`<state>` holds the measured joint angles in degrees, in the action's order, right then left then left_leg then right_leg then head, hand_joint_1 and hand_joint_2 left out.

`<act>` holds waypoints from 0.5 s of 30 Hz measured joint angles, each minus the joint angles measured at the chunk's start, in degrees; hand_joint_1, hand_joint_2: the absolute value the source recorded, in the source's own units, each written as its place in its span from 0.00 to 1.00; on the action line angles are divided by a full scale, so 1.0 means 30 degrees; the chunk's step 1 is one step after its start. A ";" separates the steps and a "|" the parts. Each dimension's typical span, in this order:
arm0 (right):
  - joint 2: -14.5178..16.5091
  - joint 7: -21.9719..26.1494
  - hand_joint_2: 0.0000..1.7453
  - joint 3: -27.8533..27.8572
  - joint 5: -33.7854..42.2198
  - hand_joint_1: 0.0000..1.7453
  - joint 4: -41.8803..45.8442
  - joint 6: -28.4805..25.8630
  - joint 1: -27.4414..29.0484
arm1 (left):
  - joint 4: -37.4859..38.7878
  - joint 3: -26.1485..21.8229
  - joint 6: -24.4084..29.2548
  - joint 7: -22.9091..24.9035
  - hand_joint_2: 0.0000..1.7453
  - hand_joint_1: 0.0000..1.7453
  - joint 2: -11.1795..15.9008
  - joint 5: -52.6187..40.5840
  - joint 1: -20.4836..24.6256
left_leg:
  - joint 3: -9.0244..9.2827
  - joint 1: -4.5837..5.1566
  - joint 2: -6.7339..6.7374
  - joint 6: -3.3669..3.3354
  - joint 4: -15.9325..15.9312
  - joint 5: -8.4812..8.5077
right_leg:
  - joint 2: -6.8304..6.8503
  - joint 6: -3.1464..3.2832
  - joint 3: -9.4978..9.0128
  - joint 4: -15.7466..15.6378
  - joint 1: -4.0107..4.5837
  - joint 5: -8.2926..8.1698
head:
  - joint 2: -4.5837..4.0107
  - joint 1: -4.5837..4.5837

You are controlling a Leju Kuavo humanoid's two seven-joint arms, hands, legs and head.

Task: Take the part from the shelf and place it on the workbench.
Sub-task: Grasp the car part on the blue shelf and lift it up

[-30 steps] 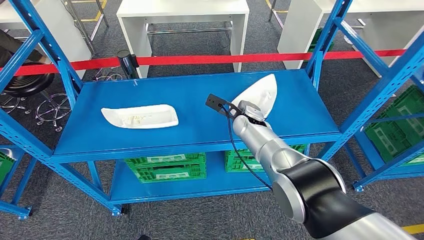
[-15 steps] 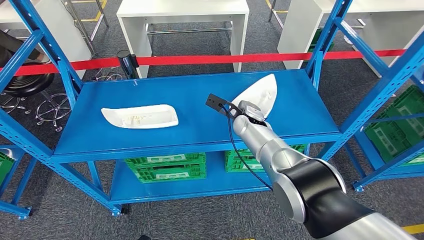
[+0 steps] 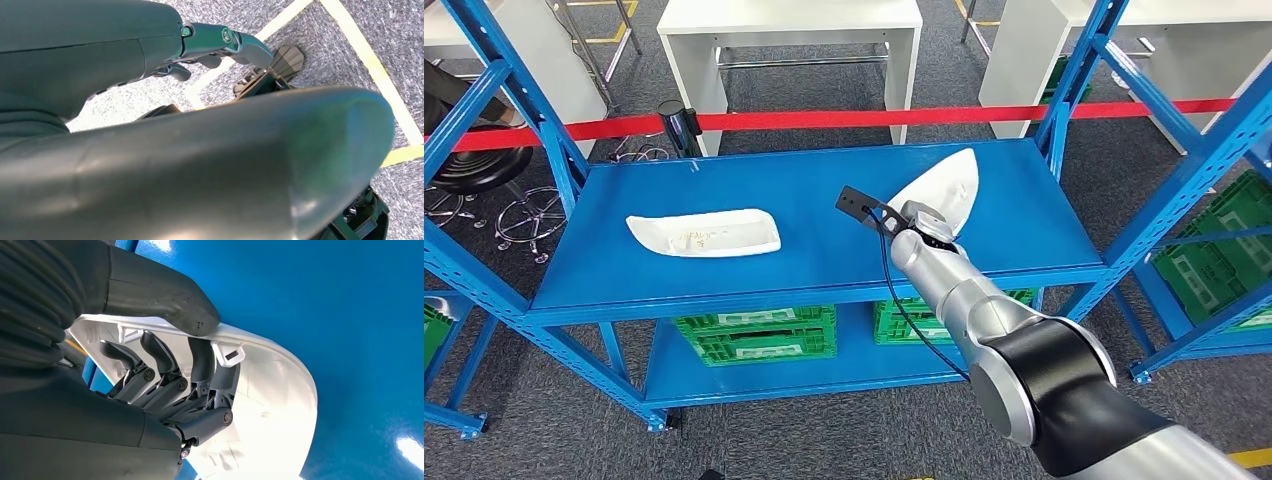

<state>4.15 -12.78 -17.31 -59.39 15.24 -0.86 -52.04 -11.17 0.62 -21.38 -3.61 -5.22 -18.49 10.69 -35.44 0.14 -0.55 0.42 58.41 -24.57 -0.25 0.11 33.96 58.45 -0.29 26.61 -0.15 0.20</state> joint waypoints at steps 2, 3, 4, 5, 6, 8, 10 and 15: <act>0.0000 0.0060 1.00 0.0024 0.0115 1.00 0.0004 -0.0201 -0.0004 | 0.0000 -0.0002 0.0000 0.0000 0.00 0.00 0.0000 0.0000 0.0000 | 0.0000 0.0000 0.0001 0.0000 0.0000 0.0000 | 0.0000 0.0000 0.0000 0.0000 0.0000 0.0000 | 0.0000 -0.0002; 0.0000 0.0078 1.00 0.0071 0.0186 1.00 0.0005 -0.0319 -0.0014 | 0.0000 -0.0002 0.0000 -0.0002 0.00 0.00 0.0000 0.0000 0.0000 | 0.0000 0.0000 0.0001 0.0000 0.0000 0.0000 | 0.0000 0.0000 0.0000 0.0000 0.0000 0.0000 | 0.0000 -0.0002; 0.0000 0.0080 1.00 0.0150 0.0270 1.00 0.0005 -0.0447 -0.0041 | 0.0000 -0.0004 0.0000 -0.0005 0.00 0.00 0.0000 0.0000 -0.0001 | 0.0000 0.0001 0.0001 0.0000 0.0000 0.0000 | 0.0000 0.0000 0.0000 0.0000 -0.0001 0.0000 | 0.0000 -0.0002; 0.0000 0.0069 1.00 0.0237 0.0344 1.00 0.0005 -0.0561 -0.0095 | 0.0000 -0.0005 0.0000 -0.0011 0.00 0.00 0.0000 0.0000 -0.0002 | -0.0001 0.0001 0.0001 0.0000 0.0000 0.0000 | 0.0000 0.0000 0.0000 0.0000 -0.0001 0.0000 | 0.0000 -0.0002; 0.0000 0.0038 1.00 0.0335 0.0412 1.00 0.0005 -0.0674 -0.0177 | 0.0000 -0.0007 0.0000 -0.0020 0.00 0.00 0.0000 0.0000 -0.0003 | -0.0001 0.0001 0.0002 0.0000 0.0000 0.0000 | 0.0000 0.0000 0.0000 0.0000 -0.0002 -0.0001 | 0.0000 0.0000; 0.0000 -0.0086 1.00 0.0492 0.0494 1.00 0.0005 -0.0867 -0.0407 | 0.0000 -0.0009 0.0000 -0.0040 0.00 0.00 0.0000 0.0000 -0.0003 | -0.0001 0.0002 0.0001 0.0000 0.0000 0.0000 | 0.0000 -0.0001 0.0000 0.0000 -0.0002 -0.0001 | 0.0000 0.0000; -0.0004 -0.0242 1.00 0.0608 0.0514 1.00 0.0005 -0.0983 -0.0664 | 0.0000 -0.0013 0.0000 -0.0048 0.00 0.00 0.0000 0.0000 -0.0003 | -0.0001 0.0002 0.0001 -0.0001 0.0000 0.0001 | 0.0000 -0.0001 0.0000 0.0000 -0.0003 -0.0002 | 0.0000 0.0002; -0.0007 -0.0461 1.00 0.0663 0.0503 1.00 0.0005 -0.1089 -0.1231 | 0.0000 -0.0016 0.0000 -0.0044 0.00 0.00 0.0000 -0.0005 0.0000 | 0.0000 0.0002 0.0007 0.0000 0.0001 0.0001 | -0.0001 -0.0002 0.0002 0.0000 -0.0002 -0.0003 | 0.0000 0.0002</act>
<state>4.13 -14.16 -15.32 -57.88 15.26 -4.13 -55.74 -11.17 0.57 -21.38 -3.74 -5.22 -18.51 10.69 -35.44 0.15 -0.53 0.42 58.42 -24.57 -0.26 0.10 33.96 58.45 -0.29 26.60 -0.15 0.21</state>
